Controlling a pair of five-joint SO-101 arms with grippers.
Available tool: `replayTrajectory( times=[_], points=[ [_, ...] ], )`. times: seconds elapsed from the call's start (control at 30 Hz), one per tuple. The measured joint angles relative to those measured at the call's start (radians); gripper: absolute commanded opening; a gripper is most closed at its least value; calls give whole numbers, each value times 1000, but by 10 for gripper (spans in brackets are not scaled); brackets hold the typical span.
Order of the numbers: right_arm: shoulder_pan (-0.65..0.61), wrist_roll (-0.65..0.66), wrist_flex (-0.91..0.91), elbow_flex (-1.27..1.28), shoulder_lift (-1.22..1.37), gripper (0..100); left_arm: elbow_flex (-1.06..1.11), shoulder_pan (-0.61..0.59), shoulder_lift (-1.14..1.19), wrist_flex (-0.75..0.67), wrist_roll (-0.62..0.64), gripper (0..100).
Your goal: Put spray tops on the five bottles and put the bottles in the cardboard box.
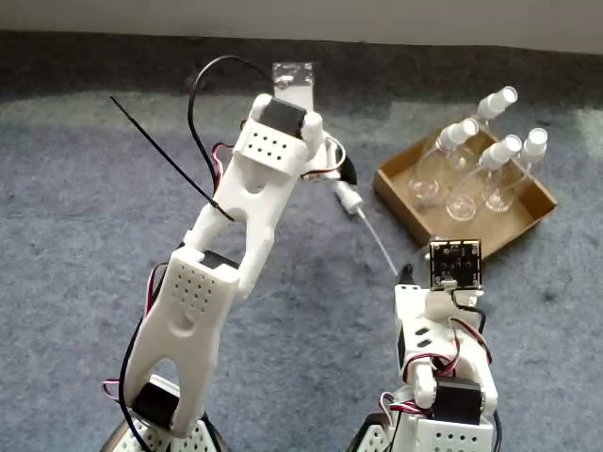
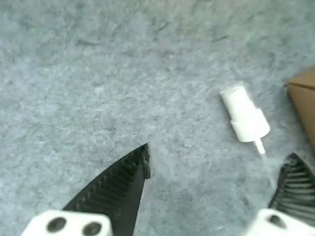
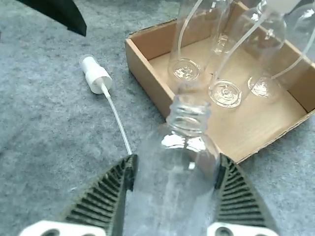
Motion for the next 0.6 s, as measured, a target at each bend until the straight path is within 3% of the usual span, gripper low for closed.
replayTrajectory(
  times=[0.33,0.6],
  points=[
    [0,0,0,0,0,156,-29,37,163,-84,97,351],
    [0,0,0,0,0,156,-29,51,190,-138,104,351]
  ],
)
